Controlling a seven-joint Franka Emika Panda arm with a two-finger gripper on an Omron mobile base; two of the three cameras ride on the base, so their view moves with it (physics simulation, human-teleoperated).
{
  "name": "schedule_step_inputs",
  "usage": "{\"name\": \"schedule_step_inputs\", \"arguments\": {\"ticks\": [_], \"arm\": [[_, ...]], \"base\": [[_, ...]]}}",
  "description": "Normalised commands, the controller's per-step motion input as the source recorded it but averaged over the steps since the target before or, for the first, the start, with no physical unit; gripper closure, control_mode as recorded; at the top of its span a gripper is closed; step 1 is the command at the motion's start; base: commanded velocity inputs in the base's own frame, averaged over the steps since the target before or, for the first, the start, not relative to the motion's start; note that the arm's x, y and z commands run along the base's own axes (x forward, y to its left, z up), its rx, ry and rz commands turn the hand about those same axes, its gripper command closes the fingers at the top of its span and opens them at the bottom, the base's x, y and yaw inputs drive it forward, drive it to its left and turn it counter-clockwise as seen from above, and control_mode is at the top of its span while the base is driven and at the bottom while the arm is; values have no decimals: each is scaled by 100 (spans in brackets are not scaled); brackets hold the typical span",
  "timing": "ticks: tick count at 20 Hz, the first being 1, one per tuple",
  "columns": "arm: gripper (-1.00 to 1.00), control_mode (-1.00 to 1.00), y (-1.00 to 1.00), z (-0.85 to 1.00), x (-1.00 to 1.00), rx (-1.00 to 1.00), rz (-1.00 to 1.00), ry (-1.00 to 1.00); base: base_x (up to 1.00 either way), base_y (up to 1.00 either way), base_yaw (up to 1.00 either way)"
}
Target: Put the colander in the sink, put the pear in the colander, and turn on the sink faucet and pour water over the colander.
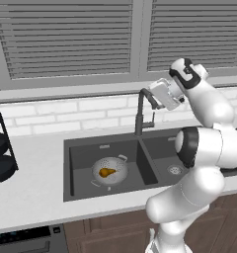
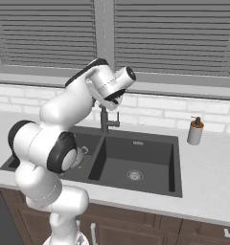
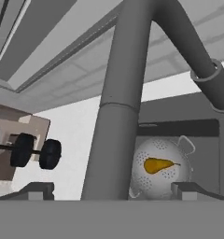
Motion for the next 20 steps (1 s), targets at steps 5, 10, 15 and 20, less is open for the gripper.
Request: {"name": "schedule_step_inputs", "arguments": {"ticks": [5,10,15,20], "arm": [[-100,-100,12,3,10,0,8,-8],[-100,-100,18,0,0,0,8,-4],[-100,-100,22,9,0,0,5,-7],[-100,-100,25,2,0,0,3,-5]], "base": [[0,0,0],[0,0,0],[0,0,0],[0,0,0]]}}
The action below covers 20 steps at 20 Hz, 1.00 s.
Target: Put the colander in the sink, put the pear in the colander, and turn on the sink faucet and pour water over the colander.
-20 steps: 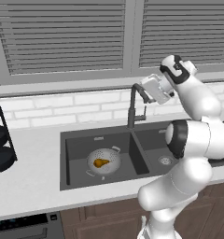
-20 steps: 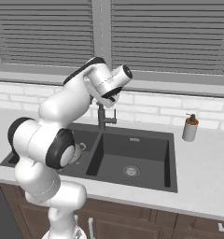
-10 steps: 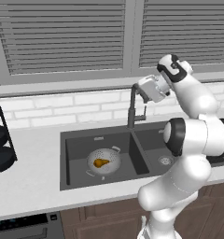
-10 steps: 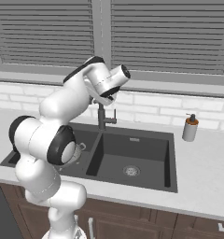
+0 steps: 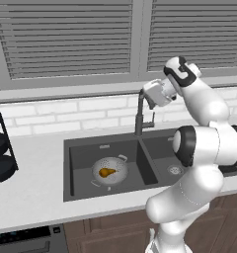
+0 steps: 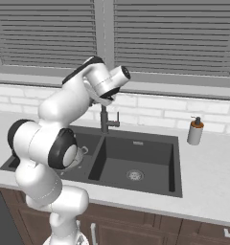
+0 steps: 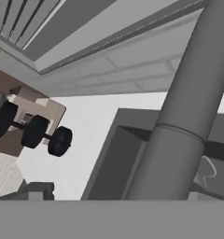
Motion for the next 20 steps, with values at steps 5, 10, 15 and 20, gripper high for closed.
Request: {"name": "schedule_step_inputs", "arguments": {"ticks": [5,10,15,20], "arm": [[-100,-100,35,-7,-4,0,2,-6],[-100,-100,36,0,0,0,1,-7],[-100,-100,38,-10,8,0,0,-5],[-100,-100,27,-3,15,0,0,-5]], "base": [[0,0,0],[0,0,0],[0,0,0],[0,0,0]]}}
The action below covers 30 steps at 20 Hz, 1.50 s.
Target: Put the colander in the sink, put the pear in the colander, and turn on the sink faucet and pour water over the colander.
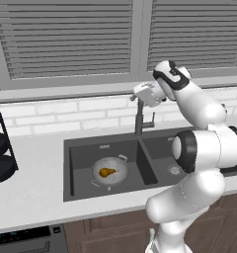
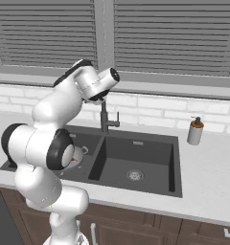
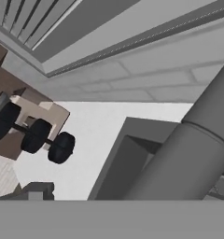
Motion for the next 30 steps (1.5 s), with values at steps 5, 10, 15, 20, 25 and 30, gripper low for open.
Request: {"name": "schedule_step_inputs", "arguments": {"ticks": [5,10,15,20,25,30], "arm": [[-100,-100,20,-3,22,0,0,-7],[-100,-100,1,-8,25,0,-2,-7],[-100,-100,0,-11,49,0,-5,-6],[-100,-100,12,-2,34,0,-7,-4],[-100,-100,11,-2,36,-1,-13,0],[-100,-100,2,-19,71,-5,-18,0]], "base": [[0,0,0],[0,0,0],[0,0,0],[0,0,0],[0,0,0],[0,0,0]]}}
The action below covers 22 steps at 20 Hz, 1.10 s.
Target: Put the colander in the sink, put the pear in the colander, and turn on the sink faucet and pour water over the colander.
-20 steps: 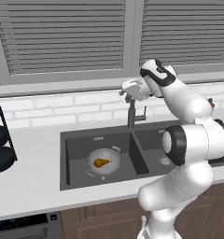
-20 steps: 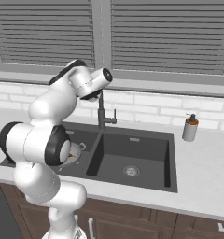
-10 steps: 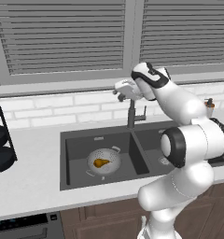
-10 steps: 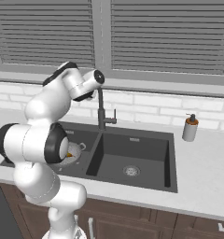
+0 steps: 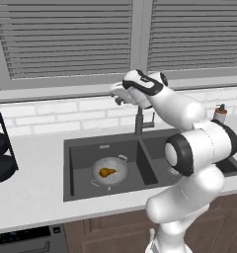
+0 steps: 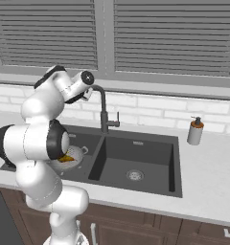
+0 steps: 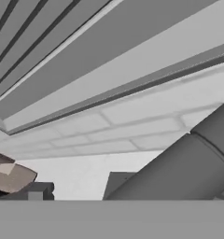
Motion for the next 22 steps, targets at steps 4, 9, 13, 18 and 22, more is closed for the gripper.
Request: {"name": "schedule_step_inputs", "arguments": {"ticks": [4,9,13,18,22], "arm": [[-100,-100,0,-20,78,-3,-18,0],[-100,-100,-2,-7,46,-1,-17,0],[-100,-100,-9,0,-37,0,-10,-4],[-100,-100,-26,2,-26,5,-13,-2],[-100,-100,-6,3,19,1,-20,-1]], "base": [[0,0,0],[0,0,0],[0,0,0],[0,0,0],[0,0,0]]}}
